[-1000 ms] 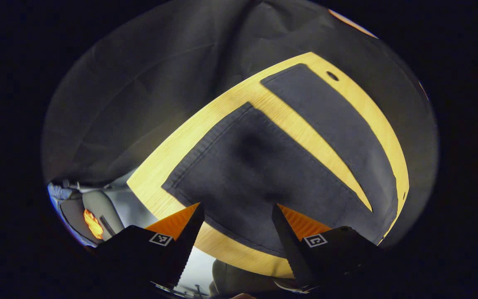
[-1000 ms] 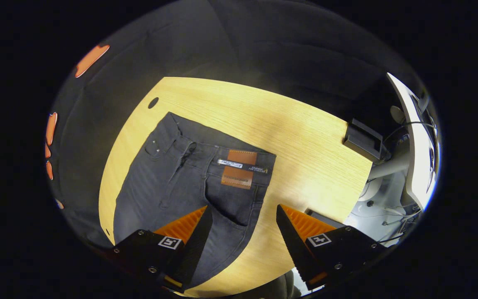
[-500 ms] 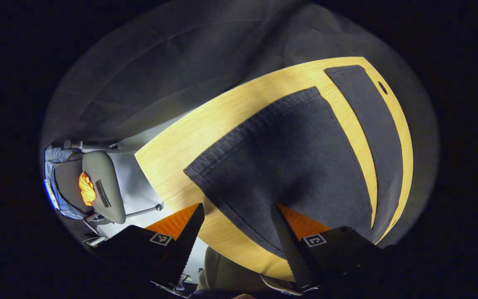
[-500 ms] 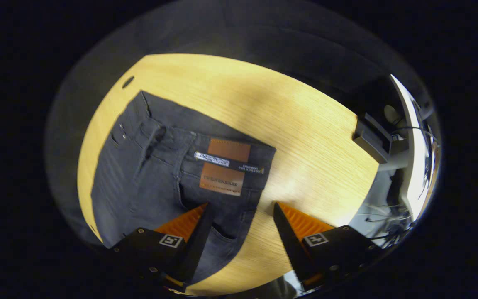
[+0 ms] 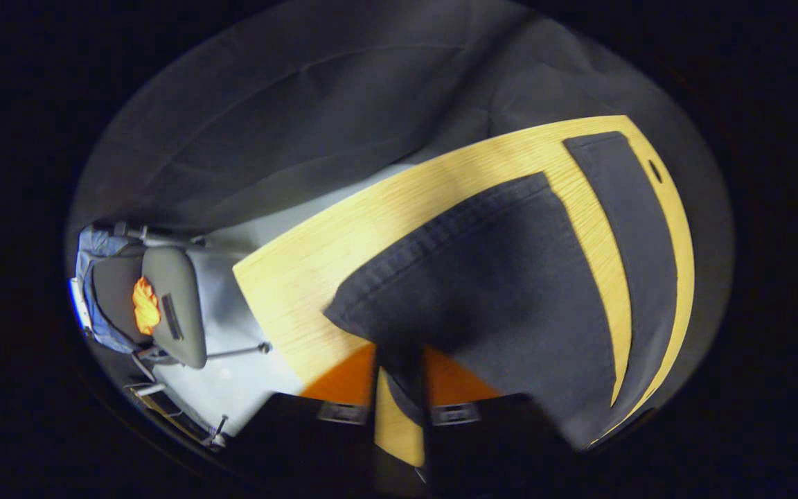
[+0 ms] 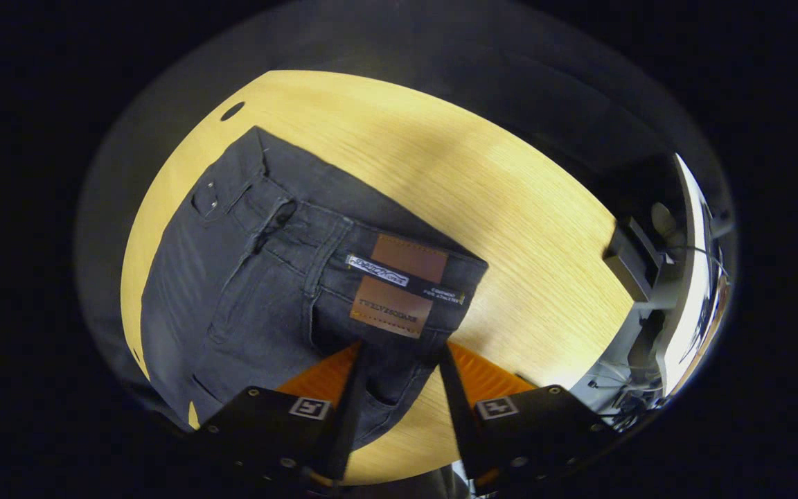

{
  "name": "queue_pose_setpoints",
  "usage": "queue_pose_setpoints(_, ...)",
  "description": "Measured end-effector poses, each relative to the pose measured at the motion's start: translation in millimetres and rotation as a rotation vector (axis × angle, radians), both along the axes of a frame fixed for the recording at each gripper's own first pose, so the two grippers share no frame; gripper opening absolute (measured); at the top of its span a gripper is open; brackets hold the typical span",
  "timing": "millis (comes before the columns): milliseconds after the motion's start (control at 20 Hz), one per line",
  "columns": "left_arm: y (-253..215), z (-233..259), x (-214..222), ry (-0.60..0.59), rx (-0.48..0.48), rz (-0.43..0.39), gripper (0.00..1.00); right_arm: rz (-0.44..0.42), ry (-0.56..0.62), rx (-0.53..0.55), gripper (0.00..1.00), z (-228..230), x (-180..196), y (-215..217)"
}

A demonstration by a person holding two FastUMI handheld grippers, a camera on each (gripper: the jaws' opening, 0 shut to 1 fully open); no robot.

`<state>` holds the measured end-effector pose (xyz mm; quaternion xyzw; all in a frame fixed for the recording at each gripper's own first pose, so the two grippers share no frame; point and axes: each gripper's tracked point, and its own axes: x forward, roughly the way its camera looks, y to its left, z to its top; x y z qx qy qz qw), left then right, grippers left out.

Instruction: Grasp the waist and the cuffs of the jeans and fold them to make the two legs overlap; first hold the waist and fold one-third of the jeans toward the cuffs, then hold the cuffs and fold the remaining one-third in the same direction to finish folding.

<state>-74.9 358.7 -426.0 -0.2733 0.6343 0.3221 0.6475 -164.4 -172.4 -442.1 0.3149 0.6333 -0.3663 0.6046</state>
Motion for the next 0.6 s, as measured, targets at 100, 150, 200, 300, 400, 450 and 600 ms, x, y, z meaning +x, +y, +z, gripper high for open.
queue_pose_setpoints(100, -0.3, 2.5, 7.6, -0.093, -0.034, 0.003, 0.09, -0.121, -0.072, 0.025, 0.22, 2.9, 7.9, -0.2)
queue_pose_setpoints(150, -2.7, 5.4, 8.7, -0.121, -0.057, 0.012, 0.01, -0.163, -0.108, 0.07, 0.24, -1.2, 4.7, 1.4)
queue_pose_setpoints(200, -1.4, 5.2, 5.7, -0.148, -0.074, 0.026, 0.01, -0.206, -0.15, 0.101, 0.23, -0.1, 4.3, 2.6)
queue_pose_setpoints(300, -0.5, 10.0, 5.8, -0.205, -0.091, 0.036, 0.01, -0.322, -0.25, 0.145, 0.23, 3.9, 9.3, 0.2)
queue_pose_setpoints(400, -3.6, 21.7, 15.3, -0.276, -0.098, 0.03, 0.01, -0.414, -0.341, 0.175, 0.05, 2.1, 20.6, 8.2)
queue_pose_setpoints(450, -6.4, 26.8, 21.8, -0.306, -0.104, 0.021, 0.01, -0.403, -0.357, 0.166, 0.05, 4.5, 16.8, 8.4)
queue_pose_setpoints(600, -16.4, 53.2, 44.0, -0.418, -0.124, 0.03, 0.01, -0.396, -0.456, 0.183, 0.05, 28.8, 23.4, 3.9)
